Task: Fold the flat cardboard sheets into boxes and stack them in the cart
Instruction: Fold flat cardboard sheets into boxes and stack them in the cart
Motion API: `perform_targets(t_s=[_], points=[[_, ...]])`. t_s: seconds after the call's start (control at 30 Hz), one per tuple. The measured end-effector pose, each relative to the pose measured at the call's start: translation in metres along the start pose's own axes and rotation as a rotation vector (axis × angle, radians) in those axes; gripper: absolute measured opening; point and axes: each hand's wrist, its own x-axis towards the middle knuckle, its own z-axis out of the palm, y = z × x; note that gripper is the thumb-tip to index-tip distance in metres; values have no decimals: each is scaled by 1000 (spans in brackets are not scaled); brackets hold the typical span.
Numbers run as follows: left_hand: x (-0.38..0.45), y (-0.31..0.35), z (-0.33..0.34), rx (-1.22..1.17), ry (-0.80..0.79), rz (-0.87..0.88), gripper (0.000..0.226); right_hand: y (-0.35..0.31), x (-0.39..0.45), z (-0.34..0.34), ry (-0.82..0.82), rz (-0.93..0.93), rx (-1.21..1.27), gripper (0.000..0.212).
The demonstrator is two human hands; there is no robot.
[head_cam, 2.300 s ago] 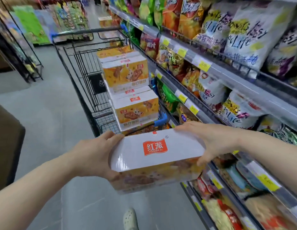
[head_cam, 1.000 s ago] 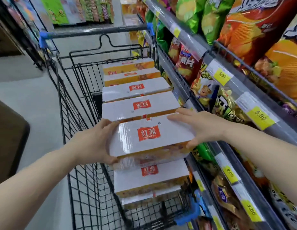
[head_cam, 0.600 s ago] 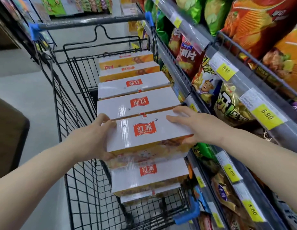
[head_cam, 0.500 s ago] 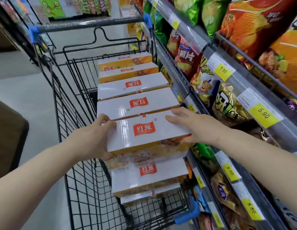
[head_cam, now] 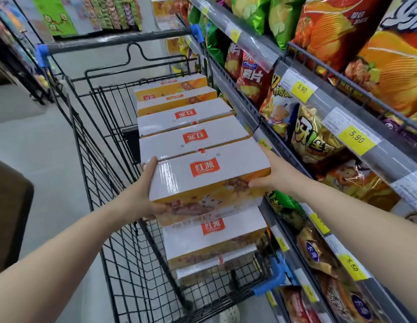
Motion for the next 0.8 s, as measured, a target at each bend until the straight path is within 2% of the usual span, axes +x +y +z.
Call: perform_targets(t_s=[0.13, 0.27, 0.4, 0.47, 0.6, 0.7, 0.8], points=[[3, -2, -7, -6, -17, -21, 111, 1, 1, 9, 81, 1, -36, 91], [2, -1, -2, 38, 63, -5, 102, 1, -11, 25, 291, 18, -65, 81], [-7, -10, 25, 534, 403, 163, 82, -2, -51, 44, 321, 79, -166, 86], [-25, -13, 48, 756, 424, 287, 79, 1, -89, 54, 322, 106, -191, 78], [-74, -12, 90, 948, 301, 542, 66, 10, -182, 73, 345, 210, -221, 62], [-114, 8, 125, 965, 68, 638, 44, 19, -264, 87, 378, 289, -192, 51], [-152, 28, 170, 903, -147, 739, 33, 30, -342, 99, 423, 371, -149, 43]])
